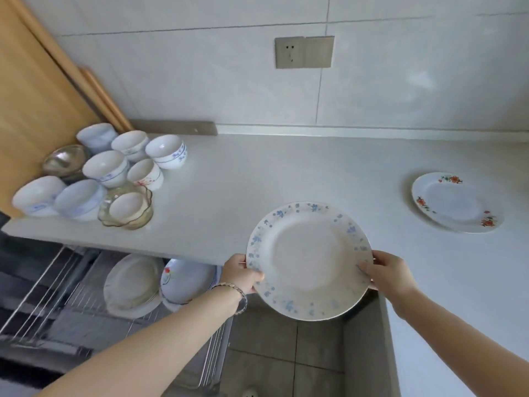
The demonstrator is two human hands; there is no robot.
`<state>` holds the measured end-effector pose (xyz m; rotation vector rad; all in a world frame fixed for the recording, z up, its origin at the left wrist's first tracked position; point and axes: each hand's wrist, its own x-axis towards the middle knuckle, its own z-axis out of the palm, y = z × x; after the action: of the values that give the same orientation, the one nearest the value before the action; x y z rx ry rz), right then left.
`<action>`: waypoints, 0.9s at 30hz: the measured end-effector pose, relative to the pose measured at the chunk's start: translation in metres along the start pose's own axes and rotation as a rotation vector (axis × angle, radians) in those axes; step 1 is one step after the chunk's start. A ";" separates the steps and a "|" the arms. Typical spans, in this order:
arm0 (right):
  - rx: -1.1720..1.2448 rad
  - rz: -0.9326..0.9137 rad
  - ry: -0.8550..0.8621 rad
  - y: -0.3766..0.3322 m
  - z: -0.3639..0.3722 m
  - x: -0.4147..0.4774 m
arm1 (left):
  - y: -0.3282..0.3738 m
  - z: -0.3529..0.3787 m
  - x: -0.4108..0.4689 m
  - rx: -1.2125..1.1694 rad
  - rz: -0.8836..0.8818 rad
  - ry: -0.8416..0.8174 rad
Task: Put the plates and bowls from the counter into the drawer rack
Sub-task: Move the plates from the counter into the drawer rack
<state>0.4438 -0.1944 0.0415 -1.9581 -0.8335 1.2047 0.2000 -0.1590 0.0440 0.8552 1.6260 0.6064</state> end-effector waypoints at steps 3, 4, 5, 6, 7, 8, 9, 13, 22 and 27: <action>-0.024 -0.005 -0.076 0.001 0.056 -0.019 | -0.026 -0.055 -0.004 -0.015 -0.060 0.061; -0.037 0.002 -0.110 0.003 0.077 -0.025 | -0.037 -0.075 -0.005 -0.017 -0.085 0.073; -0.059 0.009 -0.146 0.004 0.098 -0.031 | -0.048 -0.096 -0.006 -0.029 -0.114 0.077; -0.084 0.017 -0.180 0.004 0.119 -0.038 | -0.060 -0.117 -0.006 -0.046 -0.140 0.082; -0.101 0.025 -0.214 0.005 0.141 -0.045 | -0.072 -0.140 -0.008 -0.056 -0.176 0.086; -0.116 0.039 -0.247 0.004 0.163 -0.051 | -0.084 -0.163 -0.008 -0.067 -0.205 0.086; -0.126 0.054 -0.280 0.005 0.186 -0.057 | -0.095 -0.187 -0.008 -0.070 -0.234 0.085; -0.097 0.138 -0.366 0.002 0.284 -0.084 | -0.130 -0.284 0.005 -0.073 -0.297 0.097; -0.027 0.318 -0.340 -0.007 0.485 -0.101 | -0.168 -0.460 0.085 0.037 -0.341 0.139; -0.055 0.387 -0.309 0.000 0.553 -0.086 | -0.180 -0.500 0.137 0.152 -0.387 0.134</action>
<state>-0.0942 -0.1430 -0.1042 -2.0693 -0.6550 1.7605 -0.3372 -0.1303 -0.0656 0.5919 1.9159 0.2750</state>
